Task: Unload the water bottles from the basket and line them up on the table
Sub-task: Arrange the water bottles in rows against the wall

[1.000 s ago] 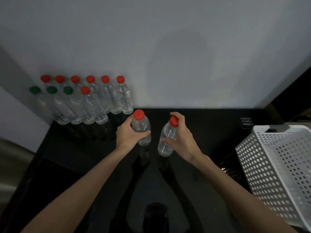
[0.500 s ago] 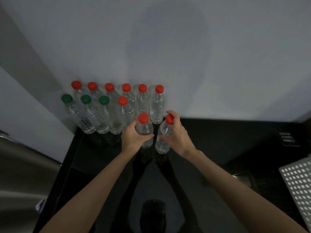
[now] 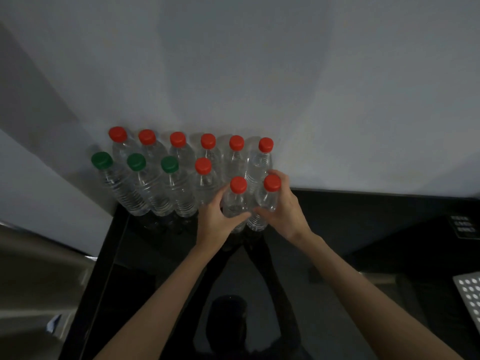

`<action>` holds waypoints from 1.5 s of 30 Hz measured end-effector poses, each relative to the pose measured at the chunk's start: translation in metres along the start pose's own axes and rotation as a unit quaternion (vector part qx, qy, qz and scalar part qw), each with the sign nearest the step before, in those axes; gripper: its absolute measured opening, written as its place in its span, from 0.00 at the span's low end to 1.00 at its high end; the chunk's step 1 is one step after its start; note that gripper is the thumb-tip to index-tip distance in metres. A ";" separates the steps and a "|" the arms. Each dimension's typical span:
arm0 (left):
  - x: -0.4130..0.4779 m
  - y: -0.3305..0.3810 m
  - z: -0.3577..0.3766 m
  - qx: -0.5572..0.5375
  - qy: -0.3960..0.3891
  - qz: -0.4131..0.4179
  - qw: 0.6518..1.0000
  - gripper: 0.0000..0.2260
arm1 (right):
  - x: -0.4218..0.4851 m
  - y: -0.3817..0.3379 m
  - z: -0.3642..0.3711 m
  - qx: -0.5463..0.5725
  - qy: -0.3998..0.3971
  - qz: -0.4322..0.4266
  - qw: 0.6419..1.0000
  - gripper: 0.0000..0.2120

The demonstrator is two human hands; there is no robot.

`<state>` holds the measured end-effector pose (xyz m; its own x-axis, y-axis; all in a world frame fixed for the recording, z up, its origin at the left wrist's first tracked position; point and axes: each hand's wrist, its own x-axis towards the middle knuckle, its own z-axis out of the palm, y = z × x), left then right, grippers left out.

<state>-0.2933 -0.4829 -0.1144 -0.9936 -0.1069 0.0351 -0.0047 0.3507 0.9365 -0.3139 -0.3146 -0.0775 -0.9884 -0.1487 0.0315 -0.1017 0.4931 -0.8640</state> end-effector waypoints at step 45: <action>0.002 -0.020 0.023 -0.383 0.011 -0.414 0.826 0.24 | -0.001 0.020 0.030 -0.001 0.099 0.060 0.993 0.32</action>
<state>-0.2979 -0.4687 -0.1413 -0.6830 -0.0351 -0.7296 -0.6003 -0.5419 0.5881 -0.3118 -0.3309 -0.1097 -0.9962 0.0834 0.0265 0.0186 0.4979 -0.8670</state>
